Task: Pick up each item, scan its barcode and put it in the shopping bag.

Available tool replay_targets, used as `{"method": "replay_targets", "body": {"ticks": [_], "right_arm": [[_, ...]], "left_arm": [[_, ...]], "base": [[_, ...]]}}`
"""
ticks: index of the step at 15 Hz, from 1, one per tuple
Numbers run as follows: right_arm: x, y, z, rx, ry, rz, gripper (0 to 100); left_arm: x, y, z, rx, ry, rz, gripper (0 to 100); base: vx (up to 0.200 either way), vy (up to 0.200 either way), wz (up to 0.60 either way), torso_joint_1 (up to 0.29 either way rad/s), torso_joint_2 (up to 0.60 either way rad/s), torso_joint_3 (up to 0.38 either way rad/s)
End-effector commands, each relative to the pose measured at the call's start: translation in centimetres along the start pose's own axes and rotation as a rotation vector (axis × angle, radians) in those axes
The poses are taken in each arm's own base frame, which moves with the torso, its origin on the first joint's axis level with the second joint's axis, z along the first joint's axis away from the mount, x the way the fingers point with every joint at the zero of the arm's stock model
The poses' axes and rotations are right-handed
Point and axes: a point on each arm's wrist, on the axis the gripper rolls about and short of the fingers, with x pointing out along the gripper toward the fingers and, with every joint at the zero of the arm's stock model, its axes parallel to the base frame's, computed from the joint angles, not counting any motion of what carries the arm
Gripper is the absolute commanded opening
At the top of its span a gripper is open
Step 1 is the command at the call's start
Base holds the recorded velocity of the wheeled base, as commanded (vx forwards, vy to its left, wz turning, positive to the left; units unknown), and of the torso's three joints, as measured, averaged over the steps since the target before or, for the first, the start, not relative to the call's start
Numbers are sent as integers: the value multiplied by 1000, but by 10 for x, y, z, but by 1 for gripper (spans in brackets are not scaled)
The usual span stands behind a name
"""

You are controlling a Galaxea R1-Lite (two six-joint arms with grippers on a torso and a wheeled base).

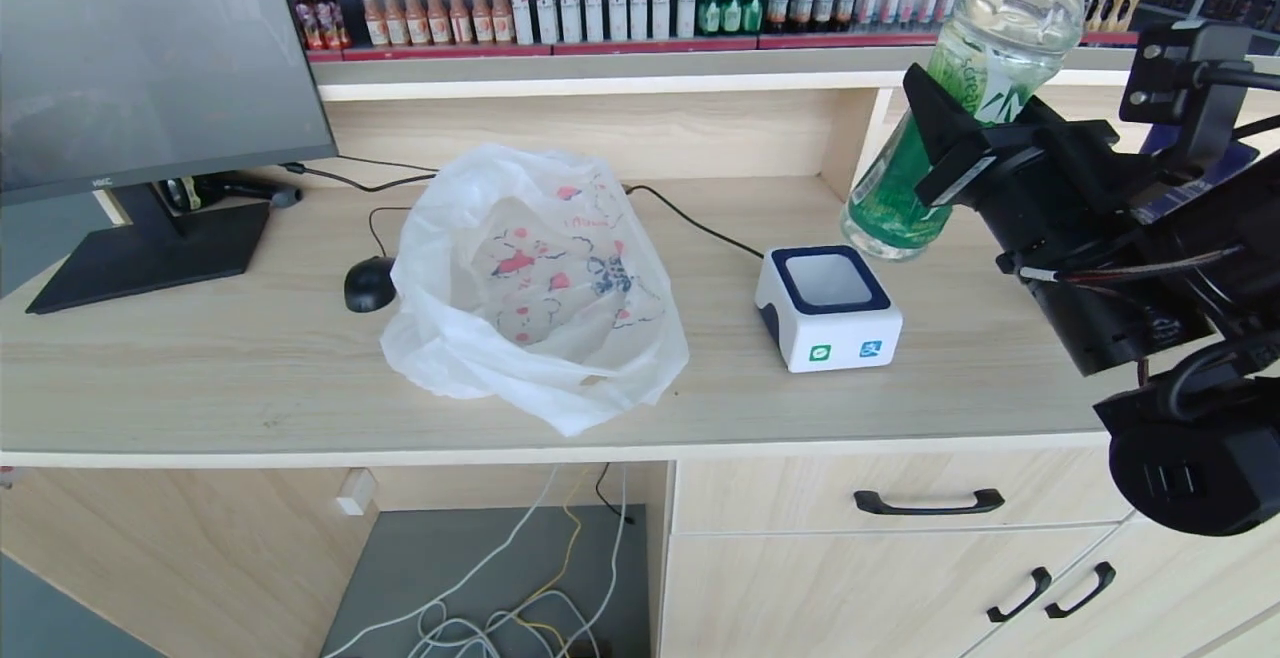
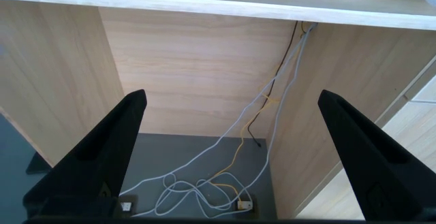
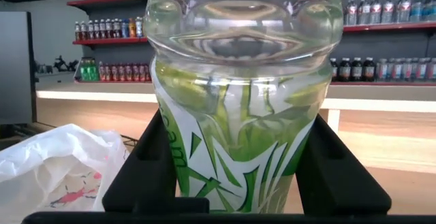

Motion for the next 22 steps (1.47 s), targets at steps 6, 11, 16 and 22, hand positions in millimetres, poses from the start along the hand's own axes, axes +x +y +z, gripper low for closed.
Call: {"method": "replay_targets", "body": {"ticks": [6, 11, 16, 22], "right_arm": [[1, 1, -6, -4, 15, 2, 0], [5, 0, -13, -6, 16, -3, 0], [12, 0, -10, -3, -9, -6, 0], [11, 1, -13, -2, 0, -5, 0]], "left_arm": [[0, 0, 0, -4, 0, 0, 100], [0, 0, 0, -5, 2, 0, 100], [0, 0, 0, 2, 0, -2, 100], [0, 0, 0, 2, 0, 0, 100]], "base": [[0, 200, 0, 4, 3, 4], [0, 200, 0, 3, 1, 2], [0, 120, 0, -2, 1, 0], [0, 0, 0, 0, 0, 0]]}}
